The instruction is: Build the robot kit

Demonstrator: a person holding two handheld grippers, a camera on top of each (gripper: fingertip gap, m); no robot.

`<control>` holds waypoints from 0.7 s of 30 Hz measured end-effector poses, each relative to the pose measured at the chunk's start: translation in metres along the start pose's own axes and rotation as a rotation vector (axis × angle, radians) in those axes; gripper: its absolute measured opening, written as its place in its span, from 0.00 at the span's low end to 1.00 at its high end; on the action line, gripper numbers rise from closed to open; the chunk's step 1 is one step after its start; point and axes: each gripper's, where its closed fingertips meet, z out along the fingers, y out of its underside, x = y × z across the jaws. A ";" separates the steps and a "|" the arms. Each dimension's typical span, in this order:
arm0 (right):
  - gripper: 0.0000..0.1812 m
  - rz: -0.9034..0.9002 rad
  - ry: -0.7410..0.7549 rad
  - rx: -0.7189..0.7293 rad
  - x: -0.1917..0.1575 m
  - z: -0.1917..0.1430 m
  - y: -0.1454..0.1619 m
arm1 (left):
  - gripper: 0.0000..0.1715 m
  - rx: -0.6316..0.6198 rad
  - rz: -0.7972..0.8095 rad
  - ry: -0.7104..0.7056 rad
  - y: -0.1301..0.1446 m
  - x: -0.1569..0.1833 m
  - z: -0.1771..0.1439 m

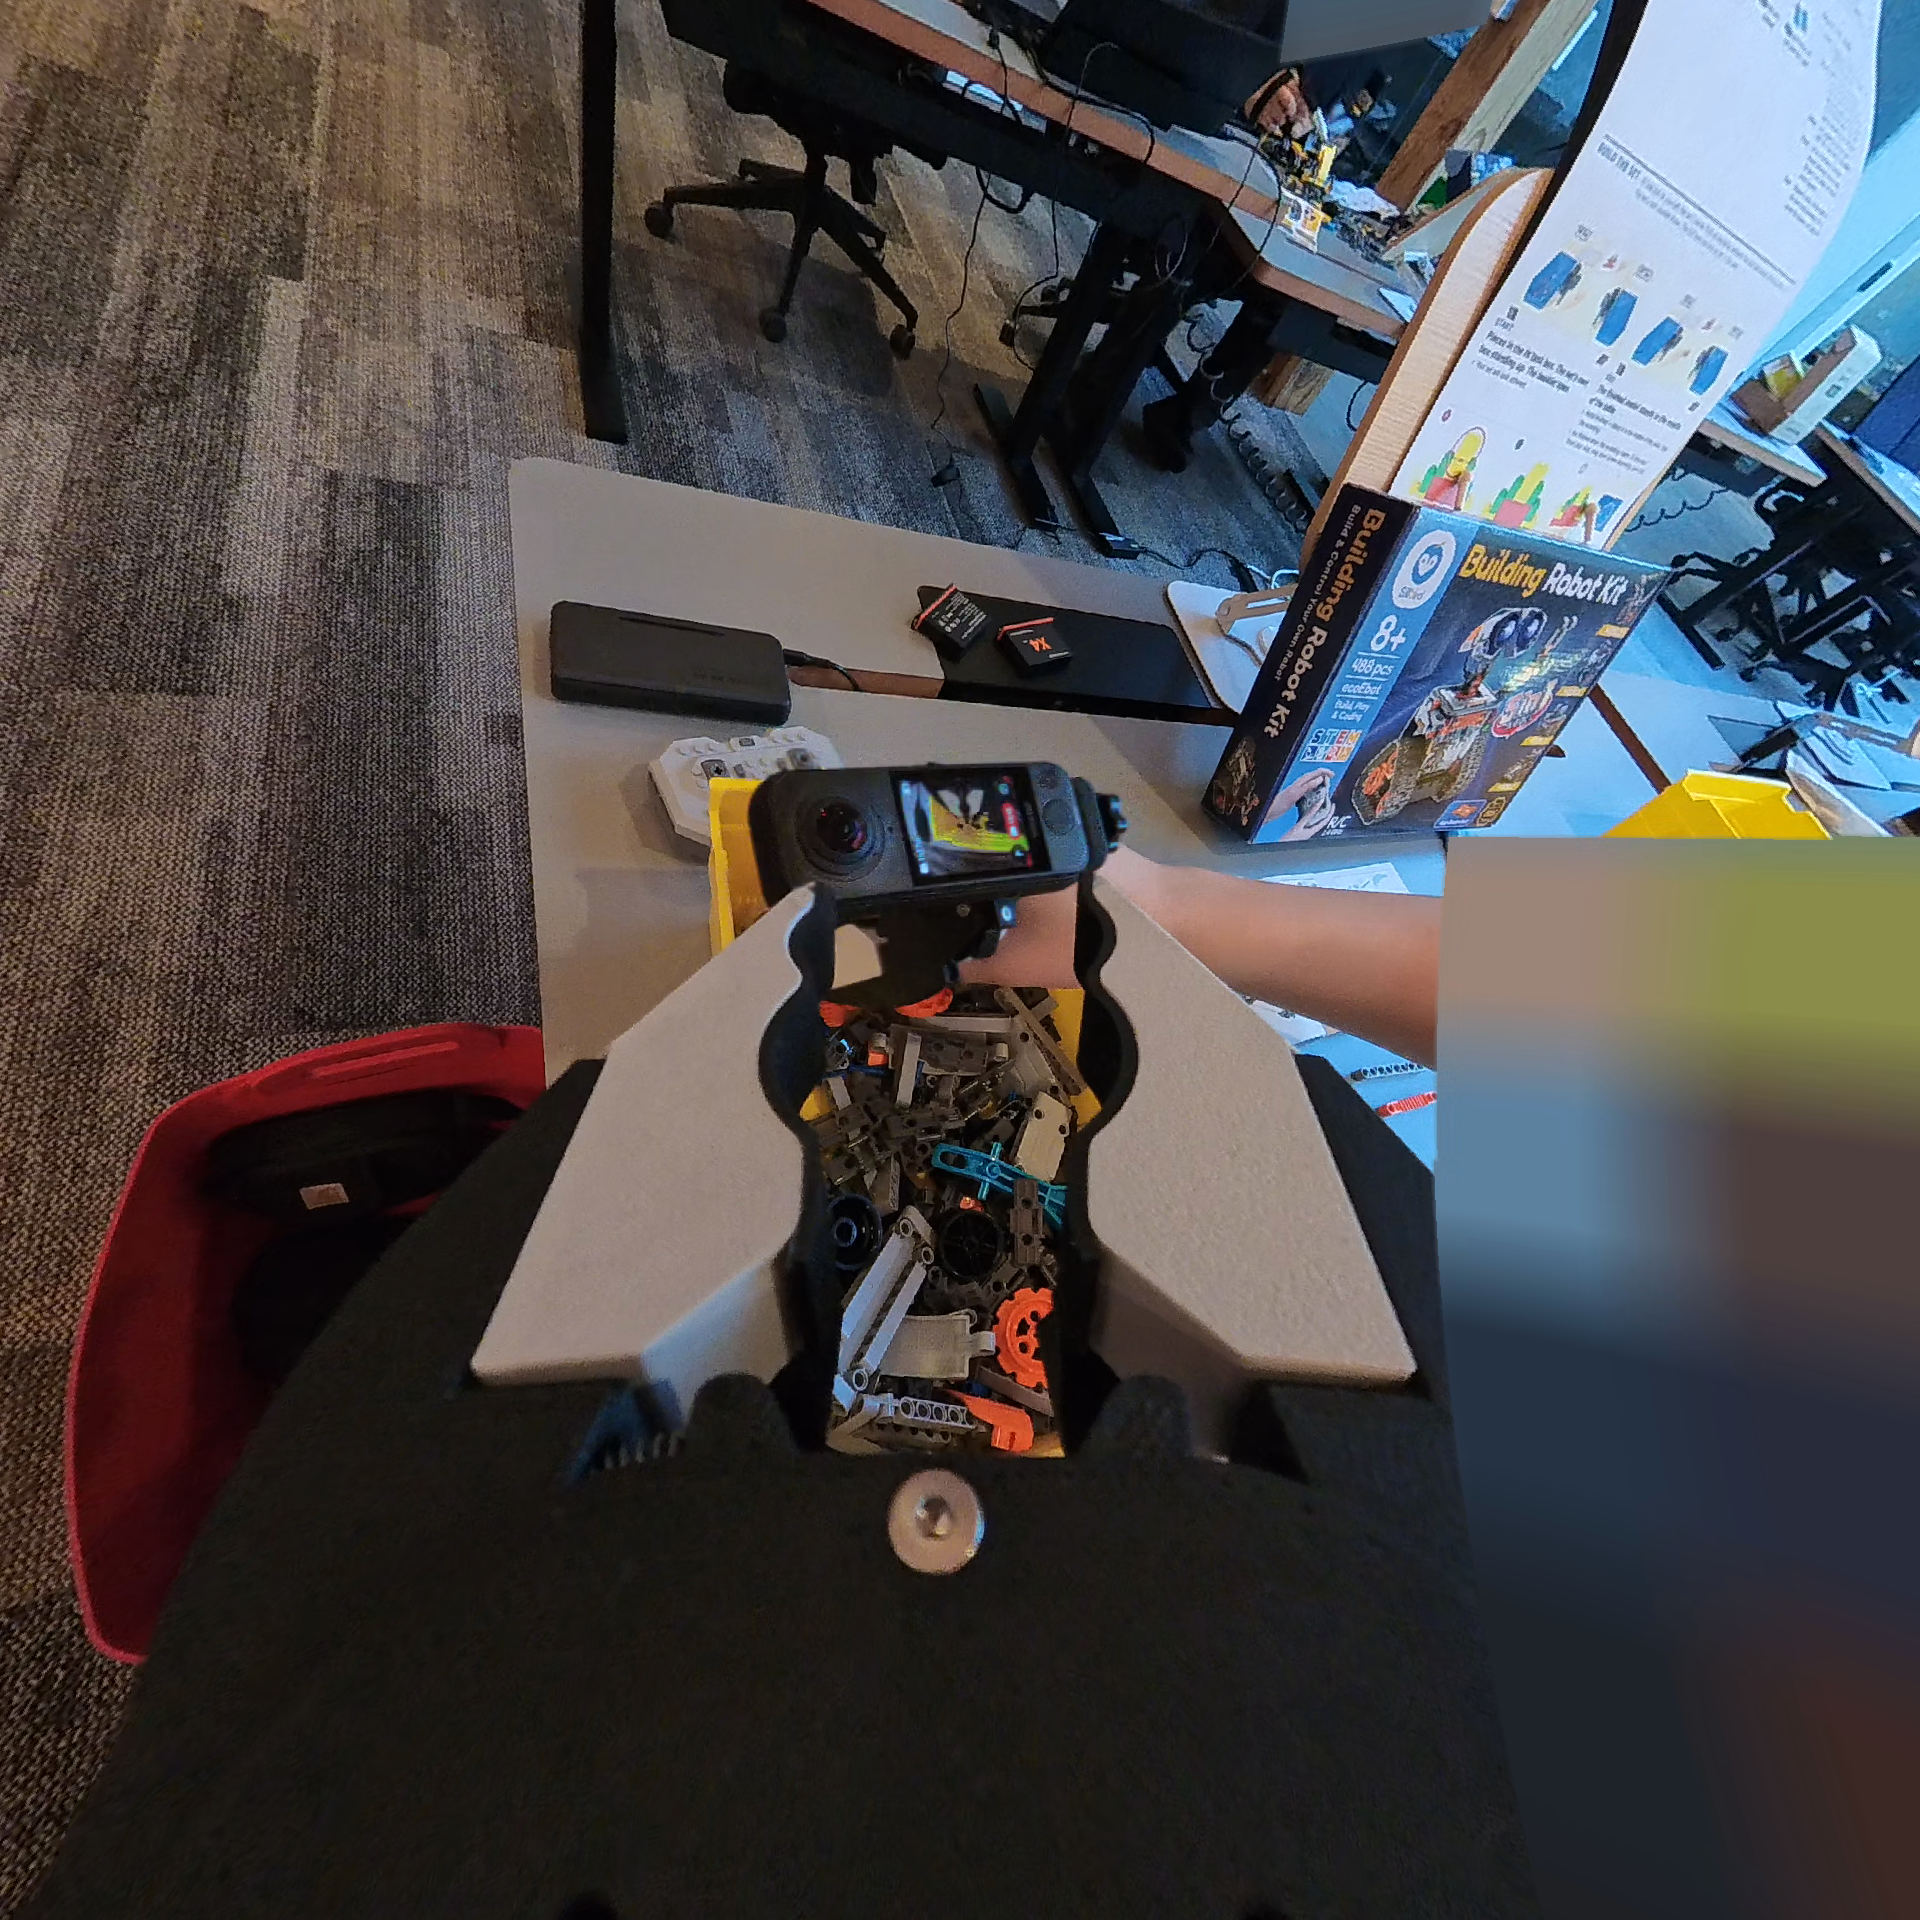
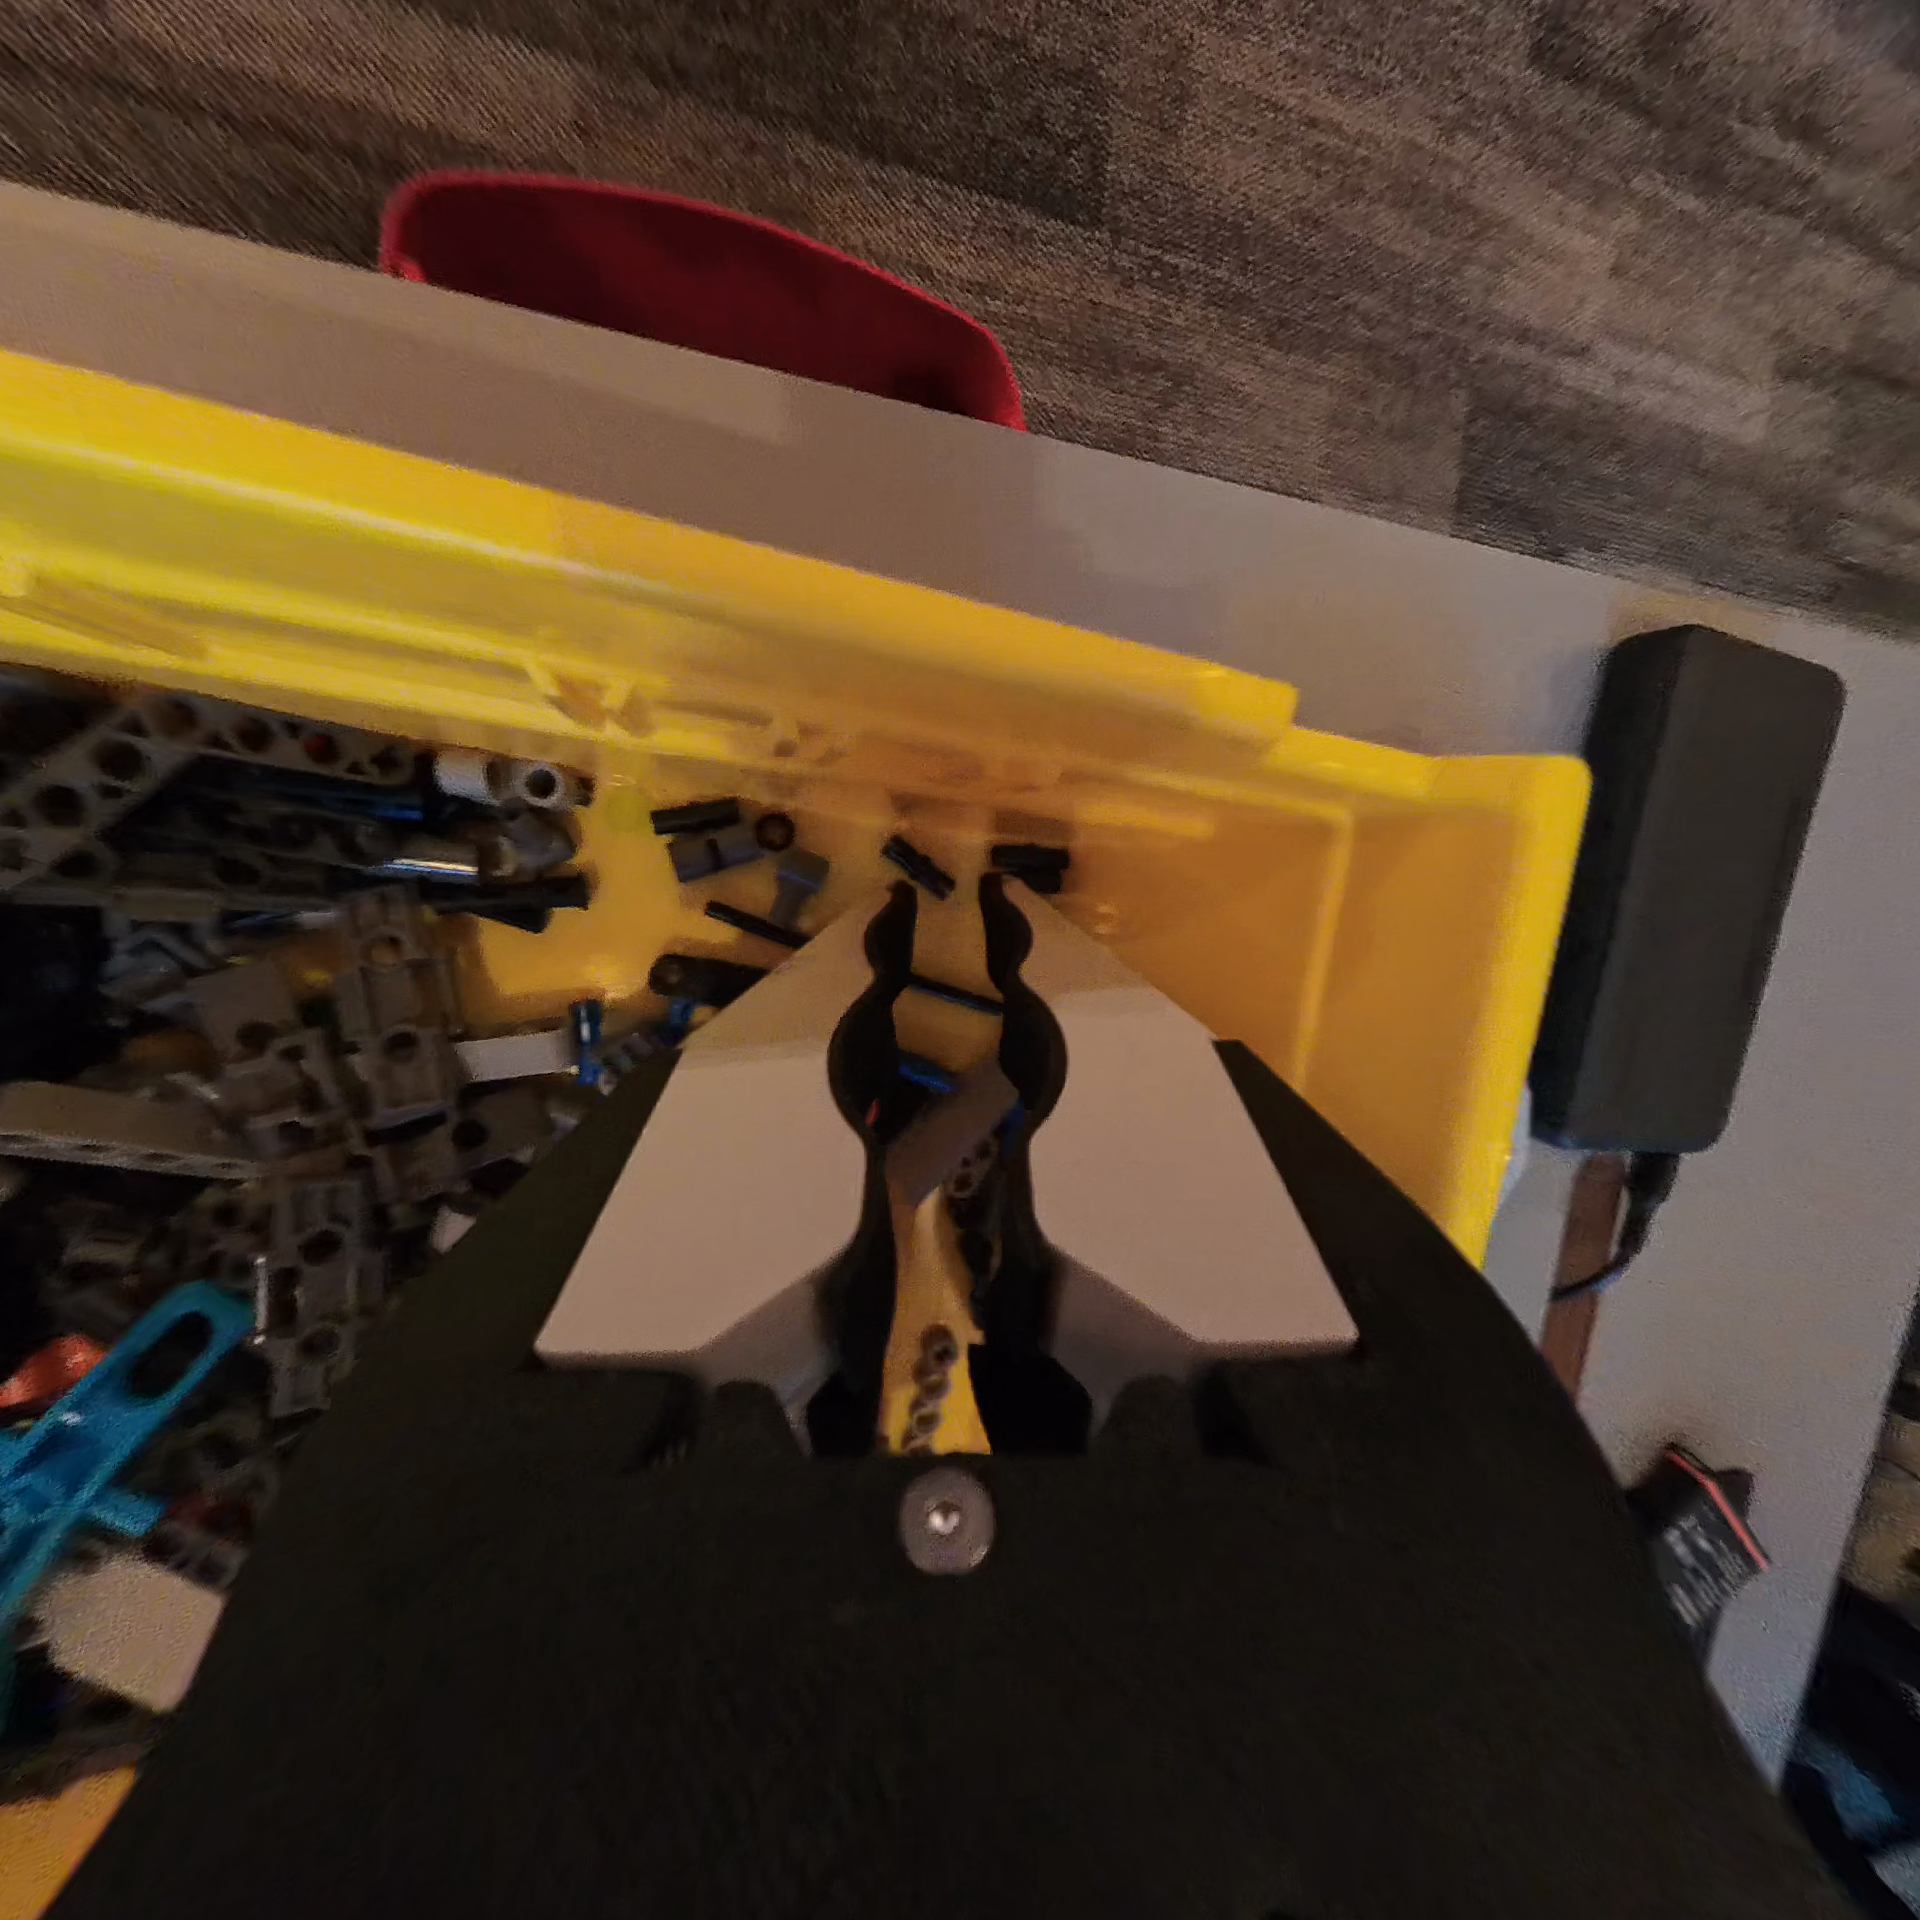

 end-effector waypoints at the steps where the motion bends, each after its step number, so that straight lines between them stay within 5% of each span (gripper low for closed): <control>1: 0.07 0.010 0.000 -0.007 0.001 0.002 0.000 | 0.25 0.001 -0.001 0.001 0.000 0.000 0.000; 5: 0.10 0.184 -0.100 0.015 -0.007 0.005 -0.005 | 0.25 -0.002 -0.001 0.003 0.000 0.000 0.001; 21: 0.08 0.250 -0.148 -0.070 -0.010 0.010 0.003 | 0.26 -0.015 0.013 0.007 0.001 0.005 0.004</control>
